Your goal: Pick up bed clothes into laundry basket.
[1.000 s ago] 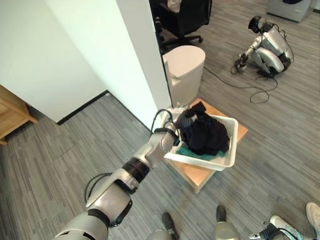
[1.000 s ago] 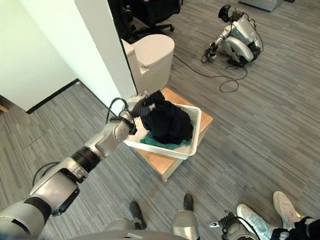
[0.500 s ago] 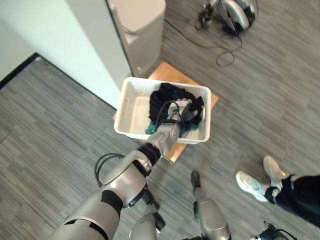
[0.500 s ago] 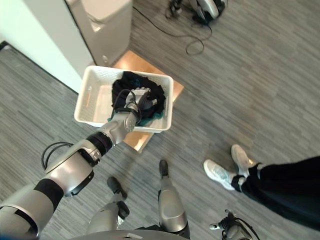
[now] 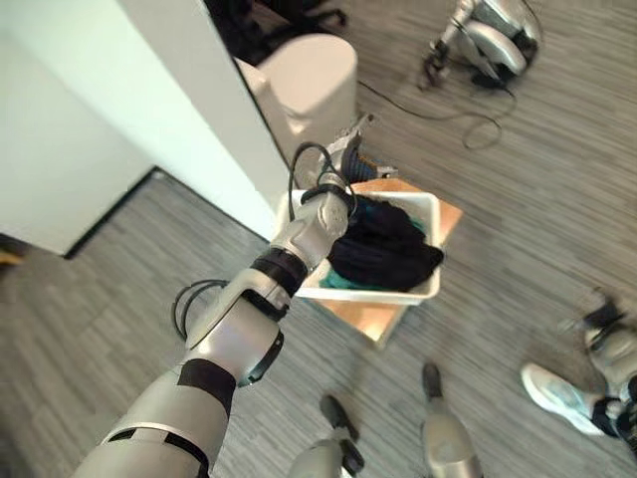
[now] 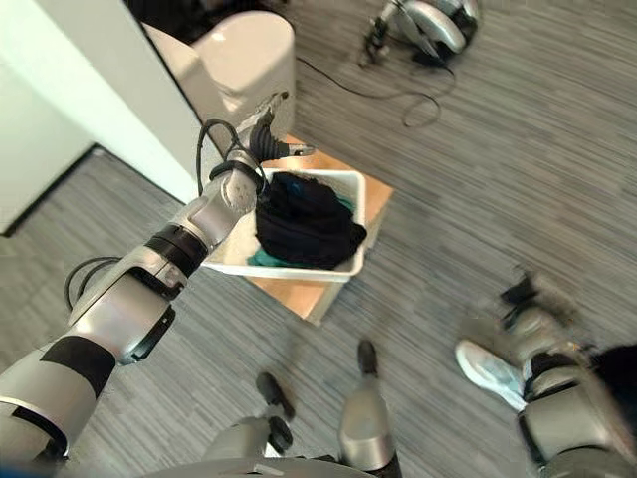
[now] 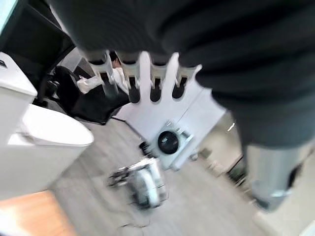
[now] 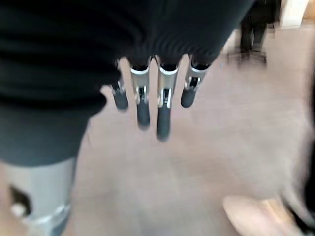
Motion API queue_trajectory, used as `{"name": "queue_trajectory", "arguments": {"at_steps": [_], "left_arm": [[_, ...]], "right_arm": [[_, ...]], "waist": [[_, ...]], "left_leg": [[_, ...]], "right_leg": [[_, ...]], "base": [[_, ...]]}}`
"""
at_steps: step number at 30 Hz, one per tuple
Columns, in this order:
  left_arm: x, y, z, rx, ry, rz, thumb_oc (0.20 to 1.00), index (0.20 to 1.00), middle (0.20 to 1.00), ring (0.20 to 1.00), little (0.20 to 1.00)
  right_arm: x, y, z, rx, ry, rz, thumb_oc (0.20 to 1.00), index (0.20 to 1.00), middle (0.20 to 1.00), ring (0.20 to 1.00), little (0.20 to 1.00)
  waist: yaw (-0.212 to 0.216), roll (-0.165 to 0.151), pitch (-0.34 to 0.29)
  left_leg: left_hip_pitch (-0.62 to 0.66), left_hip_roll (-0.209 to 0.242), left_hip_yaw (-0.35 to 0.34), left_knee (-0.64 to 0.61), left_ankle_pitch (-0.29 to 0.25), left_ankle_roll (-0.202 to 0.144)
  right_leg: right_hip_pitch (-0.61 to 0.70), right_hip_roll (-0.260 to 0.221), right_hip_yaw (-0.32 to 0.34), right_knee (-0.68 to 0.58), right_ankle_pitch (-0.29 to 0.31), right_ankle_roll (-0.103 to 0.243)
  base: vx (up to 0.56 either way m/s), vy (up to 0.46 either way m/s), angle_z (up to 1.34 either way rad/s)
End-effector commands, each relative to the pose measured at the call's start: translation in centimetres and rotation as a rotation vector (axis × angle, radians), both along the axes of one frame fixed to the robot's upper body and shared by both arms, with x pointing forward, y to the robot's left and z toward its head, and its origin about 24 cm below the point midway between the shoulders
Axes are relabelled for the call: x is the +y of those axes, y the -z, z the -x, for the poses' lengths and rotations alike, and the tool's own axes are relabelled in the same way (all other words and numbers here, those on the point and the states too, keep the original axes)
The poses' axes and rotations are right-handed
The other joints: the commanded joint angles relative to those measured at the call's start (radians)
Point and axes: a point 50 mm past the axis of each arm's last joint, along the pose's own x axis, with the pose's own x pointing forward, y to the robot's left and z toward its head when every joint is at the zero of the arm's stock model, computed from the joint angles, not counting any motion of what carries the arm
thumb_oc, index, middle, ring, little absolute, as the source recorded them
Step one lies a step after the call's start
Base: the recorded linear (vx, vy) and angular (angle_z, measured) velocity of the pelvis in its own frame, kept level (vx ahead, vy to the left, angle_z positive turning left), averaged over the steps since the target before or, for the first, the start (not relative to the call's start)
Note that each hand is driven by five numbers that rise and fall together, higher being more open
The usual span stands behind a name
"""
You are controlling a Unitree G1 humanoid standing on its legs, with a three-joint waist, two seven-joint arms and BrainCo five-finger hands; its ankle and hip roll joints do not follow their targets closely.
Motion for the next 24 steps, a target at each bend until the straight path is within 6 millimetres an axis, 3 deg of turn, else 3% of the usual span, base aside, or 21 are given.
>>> {"name": "queue_trajectory", "arguments": {"at_steps": [1,2,3,6,8,11,12,13,14,15,16,18,19,20,21,23,24], "left_arm": [[-2.0,-5.9,1.0,-0.157,0.145,0.029,1.0,1.0,1.0,1.0,1.0],[-2.0,-8.0,1.7,-0.237,0.166,0.015,1.0,1.0,1.0,1.0,1.0],[-1.9,-8.1,1.7,-0.24,0.161,0.019,1.0,1.0,1.0,1.0,1.0],[-0.9,-10.9,2.8,-0.344,0.179,0.06,1.0,1.0,1.0,1.0,1.0],[0.9,-12.9,3.6,-0.42,0.163,0.108,1.0,1.0,1.0,1.0,1.0],[5.1,-14.0,5.1,-0.523,0.106,0.172,1.0,1.0,1.0,1.0,1.0],[8.4,-14.4,6.2,-0.568,0.04,0.163,1.0,1.0,1.0,1.0,1.0],[14.4,-10.3,8.8,-0.58,-0.096,0.172,1.0,1.0,1.0,1.0,1.0],[19.0,-6.3,10.5,-0.499,-0.25,0.166,1.0,1.0,1.0,1.0,1.0],[21.8,-4.8,12.0,-0.466,-0.325,0.156,1.0,1.0,1.0,1.0,1.0],[25.3,-4.8,13.5,-0.458,-0.451,0.141,1.0,1.0,1.0,1.0,1.0],[26.1,-4.7,14.2,-0.461,-0.488,0.127,1.0,1.0,1.0,1.0,1.0],[27.4,-1.5,15.1,-0.404,-0.575,0.203,1.0,1.0,1.0,1.0,1.0],[27.5,-1.4,15.2,-0.404,-0.579,0.203,1.0,1.0,1.0,1.0,1.0],[28.2,1.1,14.7,-0.359,-0.667,0.284,1.0,1.0,1.0,1.0,1.0],[28.3,4.0,14.3,-0.259,-0.69,0.347,1.0,1.0,1.0,1.0,1.0],[28.4,4.1,14.4,-0.256,-0.691,0.347,1.0,1.0,1.0,1.0,1.0]], "right_arm": [[-1.5,-5.8,0.0,-0.059,0.032,0.123,1.0,1.0,1.0,1.0,1.0],[-0.4,-10.3,-1.4,-0.153,-0.01,0.179,1.0,1.0,1.0,1.0,1.0],[-0.2,-10.6,-1.5,-0.156,-0.014,0.182,1.0,1.0,1.0,1.0,1.0],[3.9,-15.5,-4.4,-0.301,-0.146,0.208,1.0,1.0,1.0,1.0,1.0],[8.8,-17.9,-6.9,-0.424,-0.307,0.175,1.0,1.0,1.0,1.0,1.0],[15.2,-18.8,-8.8,-0.532,-0.541,0.093,1.0,1.0,1.0,1.0,1.0],[19.4,-24.1,-5.9,-0.733,-0.808,0.12,1.0,1.0,1.0,1.0,1.0],[18.0,-15.6,-1.9,-0.669,-0.948,0.045,1.0,1.0,1.0,1.0,1.0],[17.7,-9.8,2.0,-0.601,-1.033,-0.071,1.0,1.0,1.0,1.0,1.0],[18.5,-7.2,4.9,-0.533,-1.111,-0.118,1.0,1.0,1.0,1.0,1.0],[20.9,-5.3,6.9,-0.446,-1.253,-0.138,1.0,1.0,1.0,1.0,1.0],[22.2,-4.7,7.1,-0.447,-1.303,-0.175,1.0,1.0,1.0,1.0,1.0],[23.9,-3.8,7.3,-0.497,-1.335,-0.27,1.0,1.0,1.0,1.0,1.0],[24.0,-3.8,7.2,-0.496,-1.338,-0.27,1.0,1.0,1.0,1.0,1.0],[24.7,-3.2,7.1,-0.504,-1.321,-0.283,1.0,1.0,1.0,1.0,1.0],[24.5,-2.8,6.6,-0.539,-1.266,-0.286,1.0,1.0,1.0,1.0,1.0],[24.6,-2.7,6.6,-0.537,-1.265,-0.286,1.0,1.0,1.0,1.0,1.0]], "waist": [[0.037,-0.059,-0.118],[0.06,-0.061,-0.144],[0.055,-0.058,-0.144],[0.091,-0.058,-0.173],[0.12,-0.055,-0.191],[0.168,-0.056,-0.211],[0.163,-0.06,-0.226],[0.139,-0.051,-0.232],[0.131,-0.046,-0.236],[0.124,-0.04,-0.25],[0.135,-0.027,-0.263],[0.142,-0.029,-0.267],[0.185,-0.033,-0.254],[0.179,-0.032,-0.255],[0.17,-0.039,-0.251],[0.114,-0.056,-0.244],[0.112,-0.056,-0.243]], "left_leg": [[0.043,0.074,-0.027,0.012,-0.128,-0.088],[0.054,0.074,-0.036,0.012,-0.127,-0.09],[0.049,0.075,-0.036,0.012,-0.121,-0.09],[0.062,0.074,-0.049,0.012,-0.121,-0.092],[0.067,0.076,-0.062,0.012,-0.116,-0.094],[0.076,0.075,-0.084,0.012,-0.112,-0.096],[0.074,0.079,-0.082,0.012,-0.108,-0.099],[0.081,0.08,-0.079,0.012,-0.107,-0.096],[0.088,0.083,-0.072,0.012,-0.109,-0.094],[0.084,0.085,-0.068,0.012,-0.106,-0.091],[0.087,0.085,-0.069,0.012,-0.112,-0.087],[0.081,0.087,-0.075,0.012,-0.111,-0.088],[0.066,0.094,-0.087,0.012,-0.096,-0.093],[0.062,0.094,-0.09,0.012,-0.089,-0.092],[0.064,0.14,0.048,0.015,-0.048,-0.083],[0.117,0.21,0.314,0.044,-0.07,-0.064],[0.123,0.211,0.317,0.044,-0.073,-0.065]], "right_leg": [[0.013,-0.02,-0.042,0.012,-0.111,0.052],[0.031,-0.02,-0.053,0.012,-0.114,0.053],[0.026,-0.019,-0.053,0.012,-0.11,0.051],[0.053,-0.019,-0.066,0.012,-0.116,0.05],[0.067,-0.017,-0.079,0.012,-0.121,0.047],[0.092,-0.015,-0.096,0.012,-0.13,0.041],[0.089,-0.013,-0.097,0.012,-0.13,0.04],[0.091,-0.007,-0.091,0.012,-0.13,0.039],[0.094,-0.005,-0.083,0.012,-0.135,0.039],[0.086,-0.002,-0.079,0.012,-0.135,0.038],[0.087,-0.002,-0.074,0.012,-0.138,0.041],[0.085,-0.005,-0.082,0.012,-0.136,0.041],[0.101,-0.017,-0.125,0.012,-0.147,0.039],[0.099,-0.017,-0.128,0.012,-0.142,0.037],[0.112,-0.047,-0.22,0.012,-0.141,0.033],[0.13,-0.097,-0.34,0.018,-0.139,0.027],[0.136,-0.097,-0.341,0.018,-0.142,0.027]], "base": [[0.14,-0.041,0.18],[0.1,-0.034,0.13],[0.1,-0.034,0.08],[0.05,-0.036,0.1],[0.05,-0.039,0.1],[0.04,-0.037,0.09],[0.05,-0.035,0.2],[0.06,-0.002,0.27],[0.03,0.008,0.29],[-0.02,0.025,0.19],[-0.01,0.016,0.11],[-0.08,0.019,-0.04],[-0.14,0.021,0.05],[-0.24,0.082,0.41],[-0.23,0.061,0.78],[-0.25,0.087,1.43],[-0.1,0.051,1.73]]}}
